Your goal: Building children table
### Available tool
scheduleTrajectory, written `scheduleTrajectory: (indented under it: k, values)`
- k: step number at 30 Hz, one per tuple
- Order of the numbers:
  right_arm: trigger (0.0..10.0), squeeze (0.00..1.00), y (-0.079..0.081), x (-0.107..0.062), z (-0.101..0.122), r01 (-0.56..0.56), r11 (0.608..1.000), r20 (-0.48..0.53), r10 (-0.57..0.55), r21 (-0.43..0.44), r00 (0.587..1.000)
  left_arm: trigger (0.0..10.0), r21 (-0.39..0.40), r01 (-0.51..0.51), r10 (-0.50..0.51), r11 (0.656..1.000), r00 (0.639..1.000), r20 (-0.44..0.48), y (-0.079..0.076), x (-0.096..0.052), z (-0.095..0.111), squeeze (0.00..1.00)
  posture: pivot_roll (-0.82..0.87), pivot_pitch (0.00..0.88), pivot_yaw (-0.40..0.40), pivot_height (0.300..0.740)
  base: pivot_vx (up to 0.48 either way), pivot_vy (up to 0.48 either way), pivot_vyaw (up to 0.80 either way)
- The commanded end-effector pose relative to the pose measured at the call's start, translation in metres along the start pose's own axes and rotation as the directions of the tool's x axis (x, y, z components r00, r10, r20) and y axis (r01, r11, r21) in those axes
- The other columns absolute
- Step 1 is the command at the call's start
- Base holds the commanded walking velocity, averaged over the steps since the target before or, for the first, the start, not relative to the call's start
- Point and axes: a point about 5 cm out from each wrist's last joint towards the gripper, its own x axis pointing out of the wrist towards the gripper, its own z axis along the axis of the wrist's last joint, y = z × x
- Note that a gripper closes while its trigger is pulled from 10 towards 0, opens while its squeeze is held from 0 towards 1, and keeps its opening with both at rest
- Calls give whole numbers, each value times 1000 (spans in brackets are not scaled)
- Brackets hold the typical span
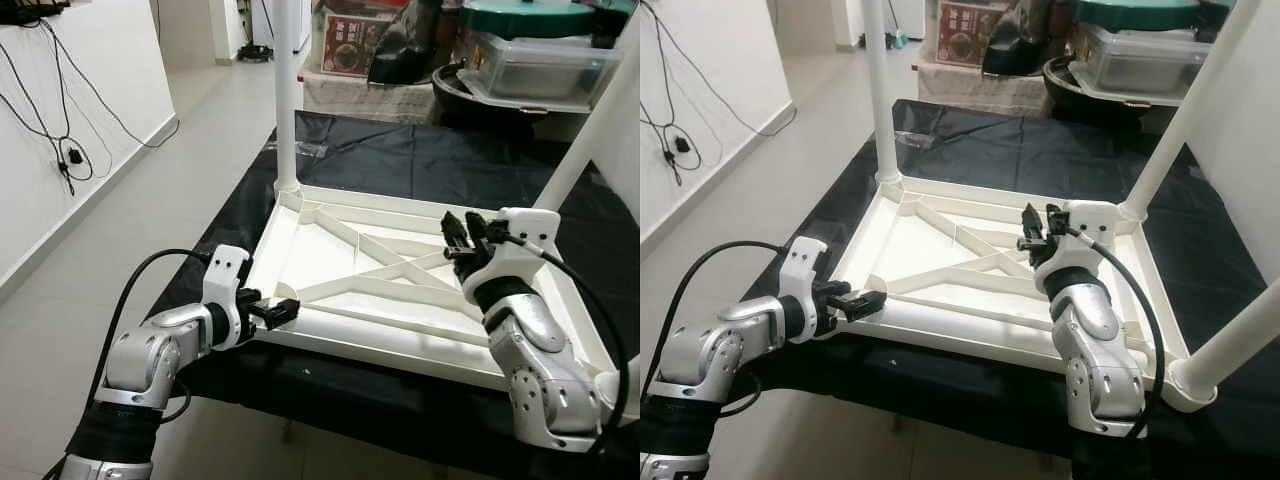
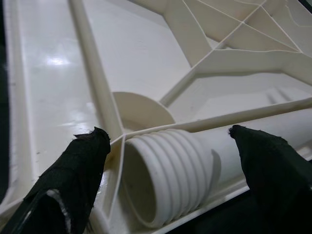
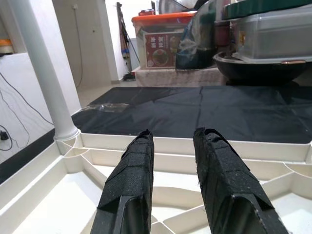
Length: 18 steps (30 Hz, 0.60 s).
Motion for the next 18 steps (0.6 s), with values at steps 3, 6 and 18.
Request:
scheduleTrajectory:
  k: [3, 6, 18]
  values:
    - [10000, 0, 1, -3, -2, -3, 1000, -15, 3, -1, 1000, 10000, -15, 15, -16, 1000, 998, -54, -2, 1, -6, 0, 160, 113, -82, 740, 0, 0, 0]
    - [10000, 0, 1, -3, -5, -3, 1000, -24, 3, 2, 1000, 10000, 8, 16, -15, 1000, 998, -60, -6, 1, -1, 0, 165, 110, -79, 740, 0, 0, 0]
    - [10000, 0, 2, -1, -9, 0, 1000, -38, 0, 6, 999, 10000, 40, -22, 27, 999, 990, -141, -11, -9, 13, 0, 189, 89, -81, 740, 0, 0, 0]
